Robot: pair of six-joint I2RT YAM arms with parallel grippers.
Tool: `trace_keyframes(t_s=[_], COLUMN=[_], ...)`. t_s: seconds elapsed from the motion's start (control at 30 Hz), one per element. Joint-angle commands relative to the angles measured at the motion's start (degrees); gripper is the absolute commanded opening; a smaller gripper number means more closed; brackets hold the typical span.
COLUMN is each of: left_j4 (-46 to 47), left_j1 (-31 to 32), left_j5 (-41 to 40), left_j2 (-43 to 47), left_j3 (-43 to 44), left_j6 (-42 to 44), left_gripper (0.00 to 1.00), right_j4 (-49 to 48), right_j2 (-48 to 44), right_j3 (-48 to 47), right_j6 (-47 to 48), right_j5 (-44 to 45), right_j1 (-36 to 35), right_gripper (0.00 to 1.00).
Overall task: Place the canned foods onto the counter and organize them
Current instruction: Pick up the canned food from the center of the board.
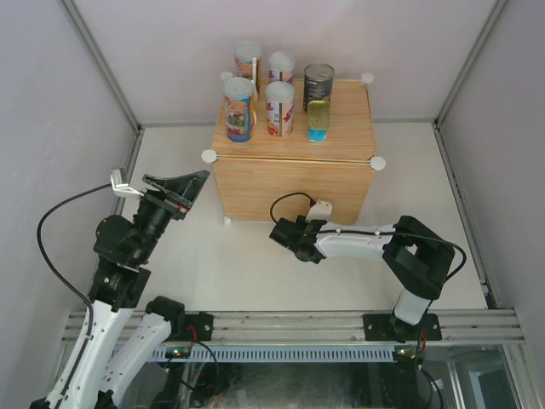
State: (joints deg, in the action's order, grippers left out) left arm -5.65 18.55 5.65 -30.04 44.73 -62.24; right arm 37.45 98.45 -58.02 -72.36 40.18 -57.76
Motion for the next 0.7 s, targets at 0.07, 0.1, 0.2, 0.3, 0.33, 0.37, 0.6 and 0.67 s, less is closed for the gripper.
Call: trace_keyframes(t_s=[0.07, 0.1, 0.2, 0.3, 0.33, 0.37, 0.6, 0.67], left_j4=[0.25, 0.14, -0.14, -0.30, -0.42, -0.47, -0.88, -0.57], left_j1=[-0.48, -0.46, -0.44, -0.44, -0.48, -0.47, -0.45, -0.44], left_j5=[-0.88, -0.91, -0.95, -0.78, -0.67, -0.58, -0.66, -0.46], left_j2=[1.25, 1.38, 1.63, 1.77, 1.79, 1.81, 2.38, 2.24], left_j3=[-0.35, -0.39, -0.39, -0.20, -0.11, -0.07, 0.08, 0.12], left_j6=[1.80, 1.82, 1.94, 2.15, 2.13, 2.19, 2.41, 2.35], left_gripper=[1.00, 1.00, 1.00, 1.00, 1.00, 1.00, 1.00, 1.00], right_j4=[-1.11, -1.23, -1.79, -2.55, -3.01, -3.42, -5.79, -7.00], right_j2=[-3.11, -3.31, -4.35, -6.22, -6.96, -7.75, -12.56, -13.80], right_j3=[0.02, 0.01, 0.01, 0.01, 0.01, -0.03, 0.76, 1.56], right_j6=[2.37, 2.84, 4.75, 7.10, 8.11, 9.31, 14.59, 15.32], right_j5=[1.12, 1.09, 0.94, 0.57, 0.23, 0.04, -3.54, -5.60], right_j1=[-1.27, -1.71, -3.24, -5.03, -5.70, -6.18, -8.34, -8.26], right_gripper=[0.38, 0.32, 0.12, 0.01, 0.00, 0.00, 0.00, 0.00])
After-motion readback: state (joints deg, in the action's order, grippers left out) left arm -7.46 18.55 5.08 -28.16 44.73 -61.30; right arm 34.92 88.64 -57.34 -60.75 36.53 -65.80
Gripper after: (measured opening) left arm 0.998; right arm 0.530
